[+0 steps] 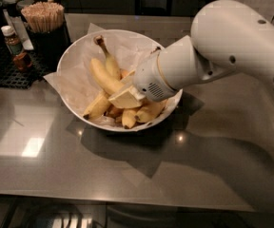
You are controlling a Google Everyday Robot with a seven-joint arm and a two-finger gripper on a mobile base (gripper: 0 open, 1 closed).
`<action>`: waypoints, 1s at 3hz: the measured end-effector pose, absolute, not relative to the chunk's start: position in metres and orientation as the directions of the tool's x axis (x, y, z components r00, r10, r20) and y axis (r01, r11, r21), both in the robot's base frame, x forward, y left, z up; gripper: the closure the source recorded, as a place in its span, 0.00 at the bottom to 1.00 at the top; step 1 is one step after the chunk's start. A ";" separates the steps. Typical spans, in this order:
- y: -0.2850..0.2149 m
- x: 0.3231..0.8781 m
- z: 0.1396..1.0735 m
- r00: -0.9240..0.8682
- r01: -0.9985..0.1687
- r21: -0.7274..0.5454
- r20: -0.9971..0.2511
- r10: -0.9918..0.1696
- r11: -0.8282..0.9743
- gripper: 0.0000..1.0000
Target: Pick banana from white bowl
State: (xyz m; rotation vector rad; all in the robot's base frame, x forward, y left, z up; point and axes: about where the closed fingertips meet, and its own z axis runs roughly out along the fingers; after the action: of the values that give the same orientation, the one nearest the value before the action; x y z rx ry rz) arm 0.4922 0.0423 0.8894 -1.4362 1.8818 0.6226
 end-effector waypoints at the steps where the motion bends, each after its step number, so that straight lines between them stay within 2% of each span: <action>1: 0.039 0.487 0.884 -0.150 -0.959 -0.009 -0.831 -0.536 0.283 1.00; 2: 0.039 0.488 0.886 -0.150 -0.959 -0.009 -0.831 -0.536 0.283 1.00; 3: 0.057 0.476 0.930 -0.055 -0.973 -0.084 -0.821 -0.568 0.215 1.00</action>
Offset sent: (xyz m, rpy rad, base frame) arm -0.0072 -0.0043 -0.0122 0.1241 -0.0154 -0.0045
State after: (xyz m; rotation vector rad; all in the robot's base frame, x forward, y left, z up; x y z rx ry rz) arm 0.4761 0.0568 0.9300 -1.4483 1.7245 0.6678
